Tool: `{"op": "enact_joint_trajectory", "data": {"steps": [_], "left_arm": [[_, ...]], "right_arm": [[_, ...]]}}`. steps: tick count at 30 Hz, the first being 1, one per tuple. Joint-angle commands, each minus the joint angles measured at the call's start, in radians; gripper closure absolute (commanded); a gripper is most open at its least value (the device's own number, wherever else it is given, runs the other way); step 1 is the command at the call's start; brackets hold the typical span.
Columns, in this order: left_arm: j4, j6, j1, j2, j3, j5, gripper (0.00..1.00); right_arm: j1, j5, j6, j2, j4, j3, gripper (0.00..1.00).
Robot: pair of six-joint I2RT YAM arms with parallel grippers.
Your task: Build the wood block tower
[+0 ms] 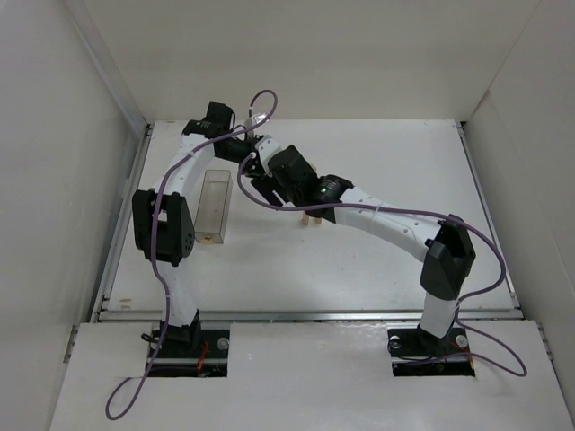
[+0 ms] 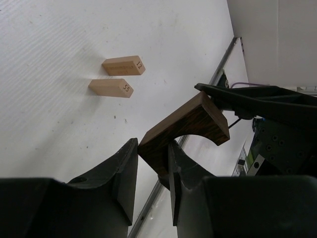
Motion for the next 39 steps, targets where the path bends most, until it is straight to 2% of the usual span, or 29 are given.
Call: {"op": "enact_joint_trajectory", "data": {"steps": [1, 5, 6, 7, 8, 12, 15, 17, 20, 24, 32, 39], "left_arm": [[0.0, -0.003, -0.002, -0.064, -0.019, 0.053, 1.0], [0.0, -0.003, -0.002, -0.064, -0.019, 0.053, 1.0], [0.0, -0.003, -0.002, -0.074, -0.019, 0.044, 1.0], [0.0, -0.003, -0.002, -0.074, -0.019, 0.044, 1.0], [0.0, -0.003, -0.002, -0.074, -0.019, 0.044, 1.0], [0.01, -0.003, -0.002, -0.083, -0.019, 0.054, 1.0], [0.01, -0.003, -0.002, -0.083, -0.019, 0.054, 1.0], [0.01, -0.003, -0.002, -0.083, -0.019, 0.054, 1.0], [0.01, -0.003, -0.002, -0.083, -0.019, 0.054, 1.0], [0.01, -0.003, -0.002, -0.083, -0.019, 0.054, 1.0], [0.01, -0.003, -0.002, -0.101, -0.019, 0.093, 1.0], [0.01, 0.006, -0.002, -0.111, -0.029, 0.093, 1.0]], "right_arm": [[0.014, 0.061, -0.022, -0.01, 0.034, 0.056, 0.13], [0.014, 0.037, -0.031, -0.001, 0.034, 0.067, 0.3], [0.014, 0.026, -0.031, -0.001, 0.034, 0.067, 0.36], [0.014, 0.026, -0.031, -0.001, 0.034, 0.067, 0.48], [0.014, 0.016, -0.031, -0.001, 0.034, 0.067, 0.52], [0.014, 0.006, -0.031, 0.008, 0.016, 0.076, 0.45], [0.014, -0.004, -0.031, 0.018, 0.005, 0.076, 0.45], [0.014, -0.023, -0.031, 0.018, -0.004, 0.076, 0.35], [0.014, -0.052, -0.031, 0.007, -0.004, 0.066, 0.26], [0.014, -0.07, -0.043, 0.007, 0.017, 0.053, 0.26], [0.014, 0.045, -0.052, 0.068, 0.007, 0.092, 0.25], [0.014, 0.085, -0.052, 0.086, 0.007, 0.101, 0.24]]}}
